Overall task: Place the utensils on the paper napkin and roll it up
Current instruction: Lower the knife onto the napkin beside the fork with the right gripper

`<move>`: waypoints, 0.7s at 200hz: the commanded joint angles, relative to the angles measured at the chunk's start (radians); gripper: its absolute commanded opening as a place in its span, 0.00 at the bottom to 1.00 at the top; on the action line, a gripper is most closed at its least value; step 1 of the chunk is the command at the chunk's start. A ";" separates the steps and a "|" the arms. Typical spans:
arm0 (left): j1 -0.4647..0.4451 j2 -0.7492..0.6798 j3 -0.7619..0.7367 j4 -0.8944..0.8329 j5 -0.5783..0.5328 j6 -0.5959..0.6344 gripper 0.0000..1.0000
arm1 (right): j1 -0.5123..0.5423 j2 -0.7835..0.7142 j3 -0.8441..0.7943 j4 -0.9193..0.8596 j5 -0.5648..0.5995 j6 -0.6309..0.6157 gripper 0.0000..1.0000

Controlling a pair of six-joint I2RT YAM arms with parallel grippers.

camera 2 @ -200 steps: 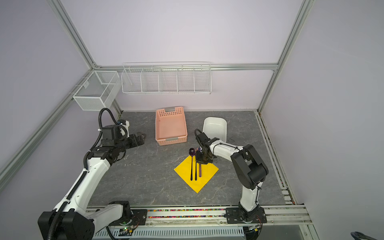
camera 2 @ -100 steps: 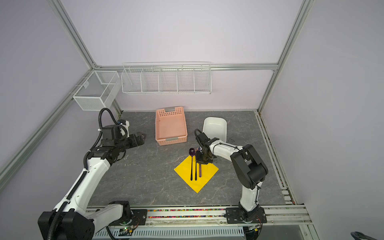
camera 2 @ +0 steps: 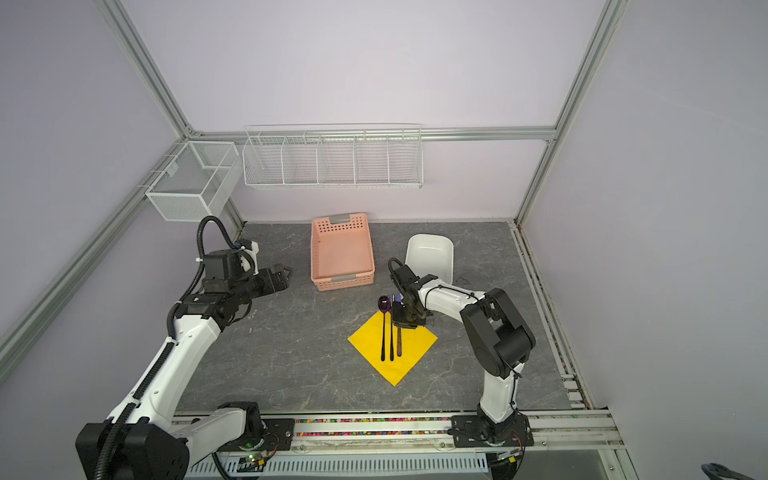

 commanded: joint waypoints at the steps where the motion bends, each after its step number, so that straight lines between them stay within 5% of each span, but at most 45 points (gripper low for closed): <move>1: 0.004 -0.011 -0.001 -0.001 -0.003 0.006 0.97 | 0.022 0.025 0.028 -0.080 0.051 -0.009 0.21; 140: 0.004 -0.010 -0.002 0.001 0.001 0.004 0.97 | 0.045 0.058 0.074 -0.130 0.063 0.010 0.16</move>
